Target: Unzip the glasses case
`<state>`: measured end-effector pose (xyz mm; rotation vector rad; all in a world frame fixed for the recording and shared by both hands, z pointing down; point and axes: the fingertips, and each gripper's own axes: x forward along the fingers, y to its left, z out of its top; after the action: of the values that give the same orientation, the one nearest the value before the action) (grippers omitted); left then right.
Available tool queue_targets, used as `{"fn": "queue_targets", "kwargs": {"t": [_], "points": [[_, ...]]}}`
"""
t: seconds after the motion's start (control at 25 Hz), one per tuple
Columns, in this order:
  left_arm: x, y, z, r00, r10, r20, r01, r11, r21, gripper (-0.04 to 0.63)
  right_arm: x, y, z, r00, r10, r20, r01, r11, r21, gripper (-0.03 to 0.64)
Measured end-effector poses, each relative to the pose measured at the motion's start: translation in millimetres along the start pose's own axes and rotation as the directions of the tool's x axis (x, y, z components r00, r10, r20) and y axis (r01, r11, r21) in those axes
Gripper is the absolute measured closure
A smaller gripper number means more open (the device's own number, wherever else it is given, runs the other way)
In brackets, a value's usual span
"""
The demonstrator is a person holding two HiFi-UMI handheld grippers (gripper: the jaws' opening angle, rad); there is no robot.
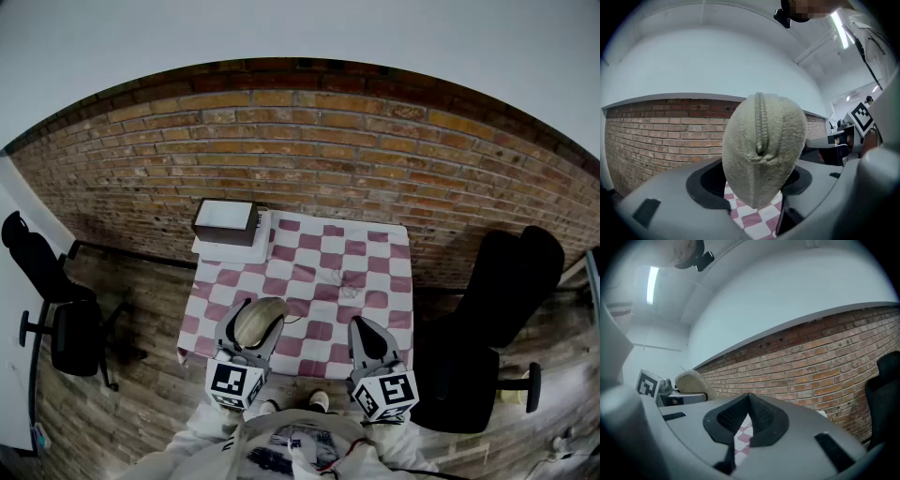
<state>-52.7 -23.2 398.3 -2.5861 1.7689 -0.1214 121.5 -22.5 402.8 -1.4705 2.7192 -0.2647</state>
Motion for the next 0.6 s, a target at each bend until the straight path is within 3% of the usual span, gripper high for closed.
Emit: {"fn": "queue_targets", "kwargs": {"t": [0.28, 0.6], "points": [[32.9, -24.6, 9.0, 1.0, 0.013, 0.0, -0.013, 1.0, 0.004, 0.307, 2.4, -37.9, 7.2, 0.999, 0.034, -0.001, -0.034, 0.999, 0.009, 0.603], [51.9, -14.4, 10.6, 1.0, 0.015, -0.006, -0.015, 1.0, -0.014, 0.307, 20.1, -50.4, 4.9, 0.998, 0.059, -0.011, -0.059, 0.998, 0.033, 0.601]]}}
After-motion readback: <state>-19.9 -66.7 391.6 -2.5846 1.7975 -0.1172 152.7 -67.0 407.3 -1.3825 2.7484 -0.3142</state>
